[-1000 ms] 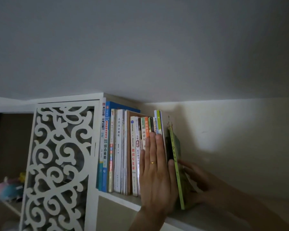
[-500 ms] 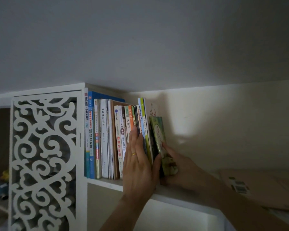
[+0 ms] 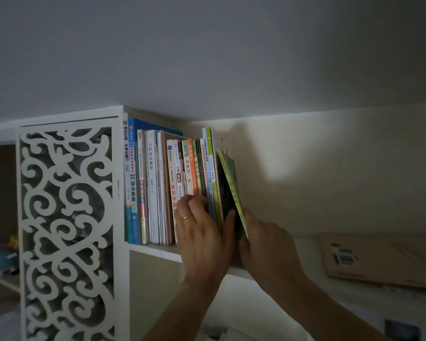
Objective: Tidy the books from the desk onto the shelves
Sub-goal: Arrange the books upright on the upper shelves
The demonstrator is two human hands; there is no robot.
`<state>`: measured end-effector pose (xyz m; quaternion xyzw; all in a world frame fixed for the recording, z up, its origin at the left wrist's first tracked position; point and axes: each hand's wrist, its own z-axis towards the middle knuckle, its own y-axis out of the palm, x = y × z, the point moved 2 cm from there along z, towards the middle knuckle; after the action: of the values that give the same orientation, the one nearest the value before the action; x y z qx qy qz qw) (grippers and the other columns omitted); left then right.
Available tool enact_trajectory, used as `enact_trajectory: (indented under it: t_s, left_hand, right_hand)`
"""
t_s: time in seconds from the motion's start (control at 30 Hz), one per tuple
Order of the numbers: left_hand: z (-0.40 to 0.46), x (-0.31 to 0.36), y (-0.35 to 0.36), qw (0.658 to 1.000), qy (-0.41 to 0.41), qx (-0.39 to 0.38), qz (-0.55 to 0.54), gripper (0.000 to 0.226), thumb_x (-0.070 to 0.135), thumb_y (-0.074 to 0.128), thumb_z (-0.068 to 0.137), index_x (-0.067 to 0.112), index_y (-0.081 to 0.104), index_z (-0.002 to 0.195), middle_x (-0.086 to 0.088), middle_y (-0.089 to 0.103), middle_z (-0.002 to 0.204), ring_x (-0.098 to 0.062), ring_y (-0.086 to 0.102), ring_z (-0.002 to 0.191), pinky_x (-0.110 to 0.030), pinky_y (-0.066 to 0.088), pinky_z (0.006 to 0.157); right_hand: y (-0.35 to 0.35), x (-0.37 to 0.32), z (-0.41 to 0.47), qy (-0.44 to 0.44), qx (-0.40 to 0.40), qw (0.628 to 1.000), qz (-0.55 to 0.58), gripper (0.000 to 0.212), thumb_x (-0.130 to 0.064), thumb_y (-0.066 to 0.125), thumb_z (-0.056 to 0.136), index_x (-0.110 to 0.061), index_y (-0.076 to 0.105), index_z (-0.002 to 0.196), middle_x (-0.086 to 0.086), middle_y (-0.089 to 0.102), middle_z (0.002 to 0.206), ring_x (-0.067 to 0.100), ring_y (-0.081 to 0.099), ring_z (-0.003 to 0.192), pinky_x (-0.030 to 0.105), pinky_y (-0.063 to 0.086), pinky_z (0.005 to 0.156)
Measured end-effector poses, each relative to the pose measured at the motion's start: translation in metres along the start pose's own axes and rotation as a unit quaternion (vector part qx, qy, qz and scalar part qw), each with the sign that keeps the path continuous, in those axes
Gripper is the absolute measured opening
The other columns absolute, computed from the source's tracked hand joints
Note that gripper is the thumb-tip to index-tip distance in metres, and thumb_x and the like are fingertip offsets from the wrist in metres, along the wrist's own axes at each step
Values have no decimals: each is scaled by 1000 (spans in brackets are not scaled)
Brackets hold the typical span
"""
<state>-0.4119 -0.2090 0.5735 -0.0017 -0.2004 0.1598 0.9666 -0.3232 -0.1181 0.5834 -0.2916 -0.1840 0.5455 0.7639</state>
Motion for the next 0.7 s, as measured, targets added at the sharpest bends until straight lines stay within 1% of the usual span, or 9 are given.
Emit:
enact_trajectory:
  t_s: [0.07, 0.13, 0.2, 0.23, 0.27, 0.33, 0.47, 0.57, 0.7]
  left_hand:
    - [-13, 16, -16, 998, 11, 0, -66, 41, 50, 61, 98, 17, 52, 120, 4, 50, 122, -1, 46, 118, -23, 51, 94]
    - [-30, 37, -35, 984, -19, -61, -165, 29, 52, 53, 102, 28, 54, 116, 21, 61, 111, 8, 59, 106, -9, 49, 83]
    - [-46, 45, -43, 945, -116, -130, -277, 19, 47, 52, 104, 35, 58, 117, 19, 72, 103, 2, 70, 93, -16, 58, 73]
    - [-53, 41, -46, 926, -164, -140, -310, 18, 40, 54, 103, 36, 58, 120, 18, 74, 105, 0, 72, 93, -22, 61, 72]
    - [-58, 35, -49, 917, -192, -139, -320, 20, 32, 55, 103, 34, 58, 123, 17, 75, 106, -2, 73, 95, -28, 64, 74]
    - [-69, 27, -62, 910, -216, -135, -326, 23, 19, 54, 104, 26, 58, 126, 8, 77, 107, -10, 75, 98, -38, 65, 75]
    - [-111, 32, -97, 857, -284, -155, -401, 24, 14, 51, 104, 15, 59, 126, -5, 78, 108, -27, 77, 92, -48, 64, 68]
    - [-156, 36, -114, 838, -297, -204, -411, 26, 8, 49, 103, 9, 56, 128, -6, 78, 111, -27, 77, 94, -38, 63, 63]
    - [-233, 31, -119, 811, -326, -306, -377, 27, 13, 58, 102, 10, 55, 129, -6, 74, 120, -30, 74, 103, -41, 63, 70]
  right_hand:
    - [-15, -7, -19, -11, 108, 994, -19, 36, -34, 53, 97, -18, 65, 127, -2, 74, 88, 15, 68, 64, 26, 48, 50]
    - [-26, -14, -42, -42, 189, 981, 6, 42, -28, 51, 89, -10, 71, 122, -1, 76, 99, 15, 67, 72, 24, 46, 47]
    - [-29, -14, -66, -88, 172, 978, 77, 53, -30, 55, 82, -11, 67, 130, -3, 71, 120, 12, 63, 96, 26, 56, 66]
    - [-27, -9, -76, -102, 121, 978, 136, 60, -35, 59, 79, -16, 62, 136, -7, 64, 132, 10, 58, 110, 29, 58, 81]
    - [-25, -3, -85, -104, 63, 974, 190, 63, -42, 63, 79, -23, 58, 140, -11, 54, 143, 10, 51, 125, 33, 54, 96]
    - [-29, 8, -103, -86, 15, 965, 248, 56, -53, 63, 86, -32, 59, 138, -16, 43, 150, 15, 39, 139, 41, 44, 107]
    - [-55, 31, -143, 40, 104, 938, 328, 42, -41, 61, 98, -31, 56, 138, -17, 52, 141, 6, 47, 133, 26, 44, 102]
    - [-64, 46, -188, 143, 49, 869, 471, 56, -28, 67, 92, -37, 47, 144, -27, 59, 133, -1, 63, 114, 16, 53, 85]
    - [-50, 71, -276, 268, 2, 816, 512, 55, 2, 67, 91, -34, 59, 132, -13, 74, 110, 7, 73, 85, 17, 56, 72]
